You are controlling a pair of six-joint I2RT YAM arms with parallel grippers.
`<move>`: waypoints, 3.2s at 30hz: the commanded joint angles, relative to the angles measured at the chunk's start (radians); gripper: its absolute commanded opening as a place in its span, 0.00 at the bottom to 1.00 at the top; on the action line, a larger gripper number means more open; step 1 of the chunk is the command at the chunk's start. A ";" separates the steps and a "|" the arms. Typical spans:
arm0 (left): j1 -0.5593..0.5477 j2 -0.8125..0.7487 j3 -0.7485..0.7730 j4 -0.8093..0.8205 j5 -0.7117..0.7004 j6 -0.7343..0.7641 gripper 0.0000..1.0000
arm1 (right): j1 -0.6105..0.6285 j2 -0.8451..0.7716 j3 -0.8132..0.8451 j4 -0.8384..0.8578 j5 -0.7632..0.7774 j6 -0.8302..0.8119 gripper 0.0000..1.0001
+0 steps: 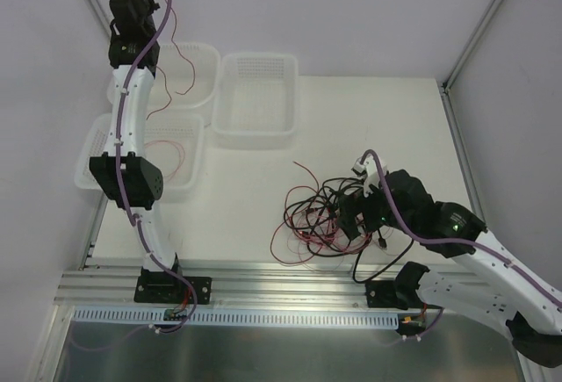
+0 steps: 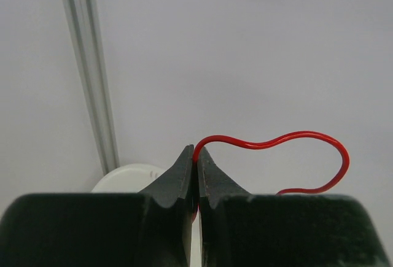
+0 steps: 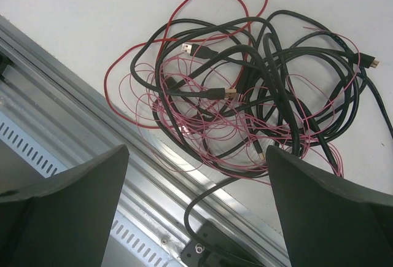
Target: Untangle the cables
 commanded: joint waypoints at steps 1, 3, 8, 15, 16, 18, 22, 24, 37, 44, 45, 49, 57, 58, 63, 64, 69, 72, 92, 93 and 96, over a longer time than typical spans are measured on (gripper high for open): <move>0.032 0.032 -0.052 0.113 -0.004 -0.031 0.00 | 0.005 0.013 -0.002 0.017 -0.008 0.012 1.00; 0.048 0.044 -0.093 0.153 0.021 -0.025 0.00 | 0.003 0.025 0.001 0.016 -0.005 0.010 1.00; 0.072 0.101 -0.129 0.176 0.085 -0.037 0.00 | 0.005 0.039 -0.001 0.020 -0.003 0.015 1.00; 0.075 0.150 -0.268 0.165 0.081 -0.023 0.06 | 0.003 0.060 -0.010 0.020 0.000 0.007 1.00; 0.077 0.152 -0.291 0.164 0.073 -0.023 0.06 | 0.005 0.060 -0.012 0.019 0.001 0.007 1.00; 0.081 0.158 -0.352 0.156 0.072 -0.023 0.07 | 0.005 0.059 -0.012 0.019 0.003 0.007 1.00; 0.098 0.191 -0.382 0.092 0.081 -0.034 0.09 | 0.003 0.049 -0.024 0.020 0.003 0.012 1.00; 0.106 0.239 -0.315 -0.010 0.085 -0.052 0.11 | 0.003 0.046 -0.027 0.019 0.000 0.015 1.00; 0.112 0.040 -0.366 -0.190 0.079 -0.156 0.80 | 0.005 0.011 -0.021 0.013 -0.018 0.027 1.00; 0.098 -0.239 -0.649 -0.270 0.150 -0.383 0.87 | 0.005 -0.038 -0.025 0.021 -0.017 0.061 1.00; 0.094 -0.287 -0.685 -0.272 0.159 -0.391 0.88 | 0.003 -0.043 -0.028 0.020 -0.017 0.061 1.00; 0.054 -0.350 -0.851 -0.269 0.148 -0.367 0.91 | 0.005 -0.067 -0.041 0.024 -0.022 0.065 0.99; 0.012 -0.335 -1.053 -0.103 0.130 -0.390 0.87 | 0.005 -0.086 -0.058 0.028 -0.022 0.064 1.00; 0.012 -0.332 -1.078 -0.086 0.127 -0.403 0.85 | 0.005 -0.087 -0.056 0.025 -0.022 0.064 1.00; 0.012 -0.325 -1.167 0.090 0.070 -0.396 0.72 | 0.005 -0.099 -0.056 0.016 -0.012 0.065 1.00; 0.014 -0.322 -1.190 0.113 0.069 -0.391 0.70 | 0.005 -0.098 -0.056 0.016 -0.009 0.064 1.00; 0.012 -0.289 -1.215 0.171 0.067 -0.384 0.57 | 0.005 -0.093 -0.052 0.011 -0.011 0.065 1.00; -0.015 -0.281 -1.230 0.191 0.075 -0.384 0.43 | 0.005 -0.093 -0.048 0.008 -0.009 0.065 1.00; -0.031 -0.427 -0.974 0.012 0.075 -0.206 0.00 | 0.005 -0.089 -0.030 0.002 0.000 0.071 0.99; -0.031 -0.398 -0.889 -0.006 0.069 -0.192 0.00 | 0.003 -0.087 -0.032 0.002 -0.002 0.071 1.00; -0.014 -0.252 -0.703 -0.058 0.058 -0.147 0.00 | 0.003 -0.081 -0.032 0.001 0.001 0.077 1.00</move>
